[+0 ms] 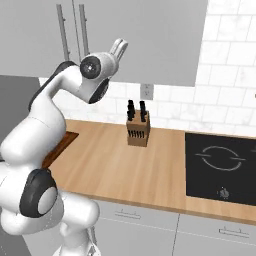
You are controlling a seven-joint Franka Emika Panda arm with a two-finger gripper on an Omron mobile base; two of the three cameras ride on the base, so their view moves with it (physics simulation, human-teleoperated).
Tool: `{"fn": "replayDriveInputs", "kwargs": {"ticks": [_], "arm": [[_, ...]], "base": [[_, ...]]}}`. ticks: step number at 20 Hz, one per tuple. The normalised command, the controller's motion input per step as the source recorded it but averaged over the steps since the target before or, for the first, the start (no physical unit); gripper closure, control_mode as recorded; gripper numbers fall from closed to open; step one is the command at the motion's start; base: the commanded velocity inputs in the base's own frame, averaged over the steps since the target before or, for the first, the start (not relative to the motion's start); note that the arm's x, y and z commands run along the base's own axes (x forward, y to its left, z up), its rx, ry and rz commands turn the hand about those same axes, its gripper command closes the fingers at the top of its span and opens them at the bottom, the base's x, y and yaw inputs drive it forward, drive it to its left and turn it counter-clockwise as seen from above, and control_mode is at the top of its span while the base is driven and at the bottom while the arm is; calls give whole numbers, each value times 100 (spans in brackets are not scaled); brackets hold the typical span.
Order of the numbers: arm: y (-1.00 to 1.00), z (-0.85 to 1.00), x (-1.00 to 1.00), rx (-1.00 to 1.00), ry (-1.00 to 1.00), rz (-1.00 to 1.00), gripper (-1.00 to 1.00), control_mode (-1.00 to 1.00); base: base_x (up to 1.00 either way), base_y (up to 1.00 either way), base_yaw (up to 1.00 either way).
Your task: Pick the kettle from the counter and place it on the tray. Then pick the mug from the cabinet and place it on the tray. Then close the cabinet doors.
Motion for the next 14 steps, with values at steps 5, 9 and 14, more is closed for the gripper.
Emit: {"fn": "replayDriveInputs", "kwargs": {"ticks": [5,9,14], "arm": [[0,-6,87,0,2,-19,100,-100],[0,-8,78,0,0,-17,100,-100],[-8,0,64,0,6,-5,100,-100]], "base": [[0,0,0],[0,0,0],[0,0,0]]}}
